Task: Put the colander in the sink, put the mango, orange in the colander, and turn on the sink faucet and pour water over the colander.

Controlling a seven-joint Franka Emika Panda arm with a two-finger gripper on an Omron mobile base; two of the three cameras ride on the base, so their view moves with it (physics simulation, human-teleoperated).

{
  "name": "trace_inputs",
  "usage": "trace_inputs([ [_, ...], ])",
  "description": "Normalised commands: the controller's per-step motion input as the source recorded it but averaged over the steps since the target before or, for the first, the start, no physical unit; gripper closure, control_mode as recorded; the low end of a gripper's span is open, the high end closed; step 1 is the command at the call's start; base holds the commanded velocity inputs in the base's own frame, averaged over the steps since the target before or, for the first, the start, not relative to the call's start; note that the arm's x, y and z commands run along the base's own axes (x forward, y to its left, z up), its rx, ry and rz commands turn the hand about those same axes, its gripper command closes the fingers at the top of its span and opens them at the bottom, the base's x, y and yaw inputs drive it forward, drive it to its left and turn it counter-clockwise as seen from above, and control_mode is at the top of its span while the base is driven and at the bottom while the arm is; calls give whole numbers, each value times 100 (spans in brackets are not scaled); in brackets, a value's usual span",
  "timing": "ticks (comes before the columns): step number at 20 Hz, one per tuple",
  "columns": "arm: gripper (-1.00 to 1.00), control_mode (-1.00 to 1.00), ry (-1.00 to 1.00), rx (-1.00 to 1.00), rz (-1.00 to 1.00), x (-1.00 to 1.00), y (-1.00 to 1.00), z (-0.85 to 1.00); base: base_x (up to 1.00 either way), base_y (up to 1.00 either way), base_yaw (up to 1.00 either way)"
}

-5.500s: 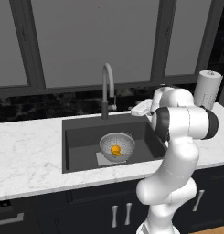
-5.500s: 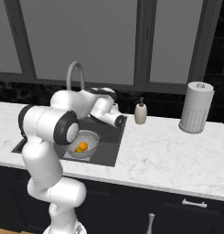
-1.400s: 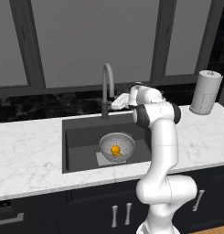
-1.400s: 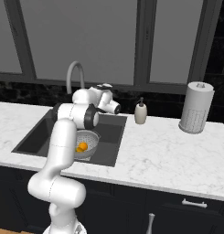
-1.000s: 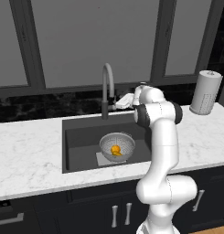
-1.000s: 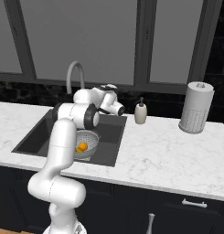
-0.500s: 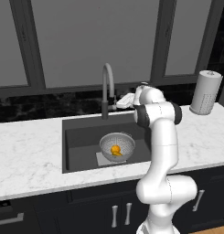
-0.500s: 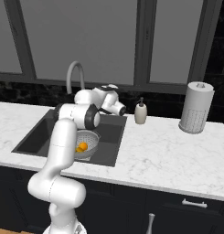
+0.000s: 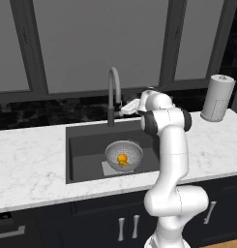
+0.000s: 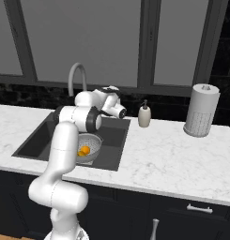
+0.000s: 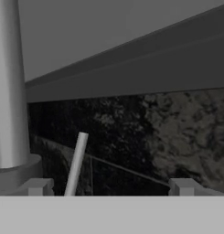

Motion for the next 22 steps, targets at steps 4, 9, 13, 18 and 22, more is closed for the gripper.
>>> trace_inputs([
  [4,-100,-100,0,0,0,13,20,0,0,0,0],
  [9,-100,-100,0,0,0,34,9,-2,0,0,0],
  [13,-100,-100,0,0,-4,73,0,-15,0,0,0],
  [18,-100,-100,3,0,-6,48,-19,-4,0,0,0],
  [22,-100,-100,0,5,-1,0,-72,0,0,0,0],
])
